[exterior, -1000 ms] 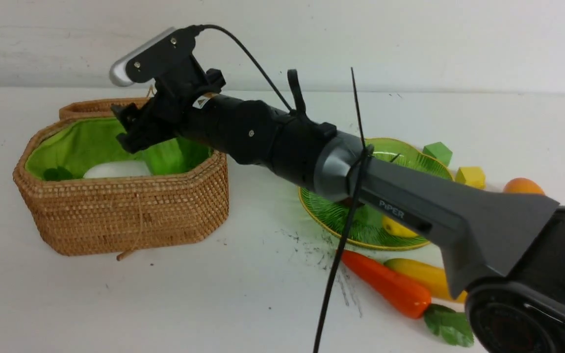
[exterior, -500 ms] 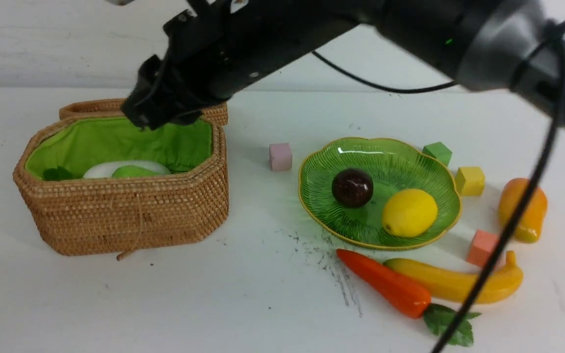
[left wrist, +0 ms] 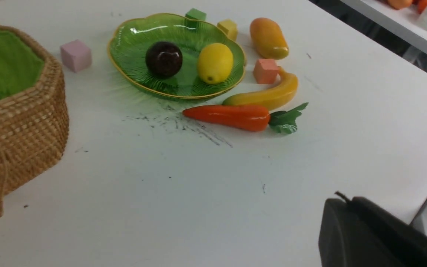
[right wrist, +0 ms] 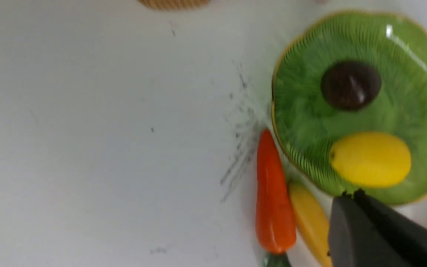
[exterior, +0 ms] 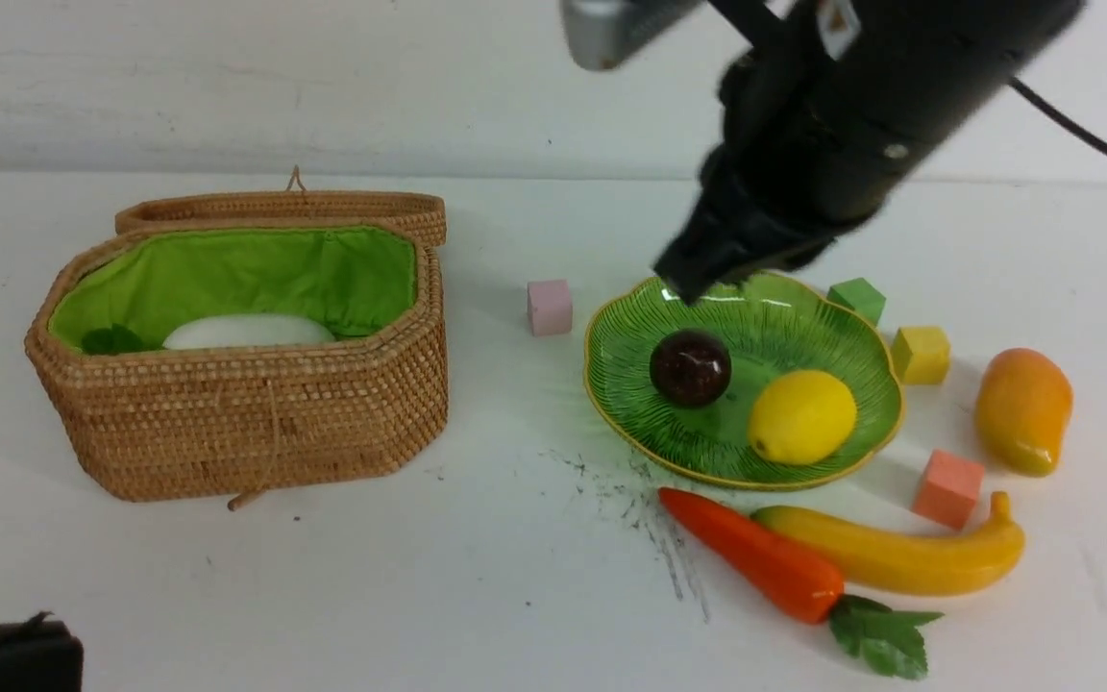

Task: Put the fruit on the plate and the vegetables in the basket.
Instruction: Use the right arm to grab a carrot and put it into the left basket

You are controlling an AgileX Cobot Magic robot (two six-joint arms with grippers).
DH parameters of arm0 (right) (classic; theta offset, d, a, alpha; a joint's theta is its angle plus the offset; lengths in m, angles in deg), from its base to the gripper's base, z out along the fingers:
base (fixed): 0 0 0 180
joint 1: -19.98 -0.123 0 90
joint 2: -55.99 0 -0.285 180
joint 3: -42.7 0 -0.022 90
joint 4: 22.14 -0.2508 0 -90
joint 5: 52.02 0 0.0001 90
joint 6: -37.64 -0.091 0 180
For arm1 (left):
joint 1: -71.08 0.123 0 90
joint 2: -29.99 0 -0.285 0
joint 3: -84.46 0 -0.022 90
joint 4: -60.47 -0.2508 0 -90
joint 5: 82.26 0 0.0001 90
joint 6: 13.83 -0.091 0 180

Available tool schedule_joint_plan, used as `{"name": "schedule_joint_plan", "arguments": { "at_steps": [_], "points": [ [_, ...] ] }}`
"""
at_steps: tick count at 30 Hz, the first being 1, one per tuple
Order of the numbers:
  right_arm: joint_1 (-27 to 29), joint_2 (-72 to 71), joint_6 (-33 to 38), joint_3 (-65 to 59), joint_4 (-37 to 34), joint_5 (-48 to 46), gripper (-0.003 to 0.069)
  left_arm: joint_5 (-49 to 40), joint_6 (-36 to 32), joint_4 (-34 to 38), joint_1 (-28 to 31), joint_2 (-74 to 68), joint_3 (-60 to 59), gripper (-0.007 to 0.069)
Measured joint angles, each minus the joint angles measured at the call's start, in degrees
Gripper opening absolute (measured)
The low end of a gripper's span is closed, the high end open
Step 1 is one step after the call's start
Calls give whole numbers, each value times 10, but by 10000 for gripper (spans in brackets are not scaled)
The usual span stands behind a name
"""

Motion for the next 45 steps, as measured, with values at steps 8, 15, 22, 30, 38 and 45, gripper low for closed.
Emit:
{"name": "schedule_joint_plan", "arguments": {
  "at_steps": [8,15,22,30,38,45],
  "points": [
    [97,21,26,-218,-48,108,202,-11,-27,21,0,0,0,-13],
    [145,100,83,-260,-133,203,426,-20,-31,23,0,0,0,-11],
    [144,152,101,-261,-151,226,450,-33,-37,23,0,0,0,-8],
    [144,173,102,-261,-173,228,449,-37,-38,23,0,0,0,-8],
    [144,193,104,-255,-187,220,385,-39,-38,23,0,0,0,-7],
    [124,185,104,-253,-184,178,385,-41,-38,23,0,0,0,-7]
  ]
}}
